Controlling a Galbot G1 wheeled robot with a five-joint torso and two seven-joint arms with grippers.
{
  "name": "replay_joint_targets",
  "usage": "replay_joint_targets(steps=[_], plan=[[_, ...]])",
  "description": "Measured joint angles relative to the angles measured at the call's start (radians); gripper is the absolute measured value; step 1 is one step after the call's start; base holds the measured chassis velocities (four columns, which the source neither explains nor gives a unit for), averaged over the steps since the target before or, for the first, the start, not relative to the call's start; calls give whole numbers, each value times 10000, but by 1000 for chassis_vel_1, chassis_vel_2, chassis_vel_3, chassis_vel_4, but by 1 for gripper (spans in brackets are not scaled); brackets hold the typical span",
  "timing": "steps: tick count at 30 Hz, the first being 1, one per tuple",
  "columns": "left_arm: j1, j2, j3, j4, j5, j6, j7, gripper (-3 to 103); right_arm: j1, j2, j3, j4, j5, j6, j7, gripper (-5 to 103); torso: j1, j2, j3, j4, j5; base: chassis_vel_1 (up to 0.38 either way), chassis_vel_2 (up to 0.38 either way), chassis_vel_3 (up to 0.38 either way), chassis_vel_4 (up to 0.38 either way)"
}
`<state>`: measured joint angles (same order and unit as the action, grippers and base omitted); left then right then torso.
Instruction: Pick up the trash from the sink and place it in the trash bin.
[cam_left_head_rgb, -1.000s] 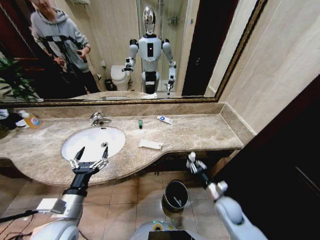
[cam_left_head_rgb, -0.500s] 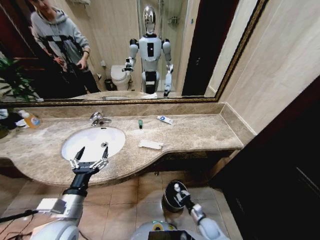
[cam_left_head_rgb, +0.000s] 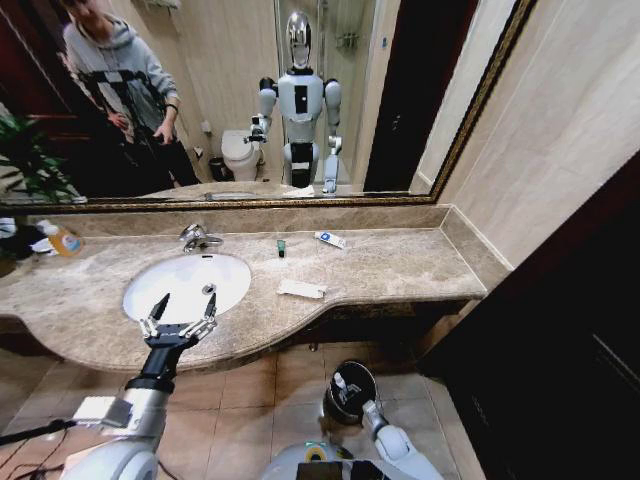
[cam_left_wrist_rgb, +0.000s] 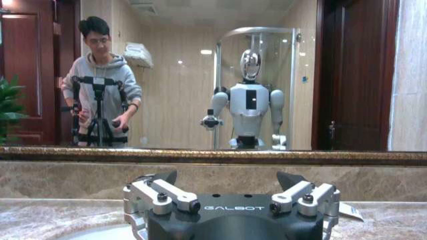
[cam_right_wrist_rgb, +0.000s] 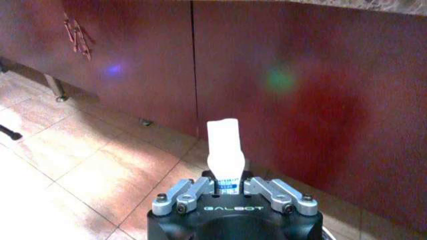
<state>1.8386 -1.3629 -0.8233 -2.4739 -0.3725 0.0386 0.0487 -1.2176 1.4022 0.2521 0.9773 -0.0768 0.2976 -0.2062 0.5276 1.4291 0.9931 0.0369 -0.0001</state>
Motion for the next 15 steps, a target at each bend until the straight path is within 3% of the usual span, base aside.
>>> replay_joint_targets(steps=[1, 6, 7, 10, 11, 12, 15], plan=[[0, 0, 0, 0, 0, 0, 0, 100, 12, -46, 13, 21, 8, -13, -1, 17, 0, 0, 0, 0, 0, 0, 0, 0, 0], [0, 0, -1, 0, 0, 0, 0, 100, 9, -199, 35, 66, 41, -16, -4, 33, 0, 0, 0, 0, 0, 0, 0, 0, 0], [0, 0, 0, 0, 0, 0, 0, 100, 5, -250, 40, 70, 67, -16, -4, 44, 0, 0, 0, -1, 0, 0, 0, 0, 0], [0, 0, 0, 0, 0, 0, 0, 100, 5, -294, 43, 81, 95, -15, -4, 44, 0, 0, 0, 0, 1, 0, 0, 0, 0], [0, 0, 0, 0, 0, 0, 0, 100, 2, -342, 43, 121, 110, -9, -4, 55, 0, 0, 0, 0, 1, 0, 0, 0, 0], [0, 0, 0, 0, 0, 0, 0, 100, 2, -342, 43, 121, 110, -9, -4, 55, 0, 0, 0, 0, 1, 0, 0, 0, 0], [0, 0, 0, 0, 0, 0, 0, 100, -33, -451, 25, 219, 116, 22, -52, 71, 0, 0, 0, 0, 0, 0, 0, 0, 0]])
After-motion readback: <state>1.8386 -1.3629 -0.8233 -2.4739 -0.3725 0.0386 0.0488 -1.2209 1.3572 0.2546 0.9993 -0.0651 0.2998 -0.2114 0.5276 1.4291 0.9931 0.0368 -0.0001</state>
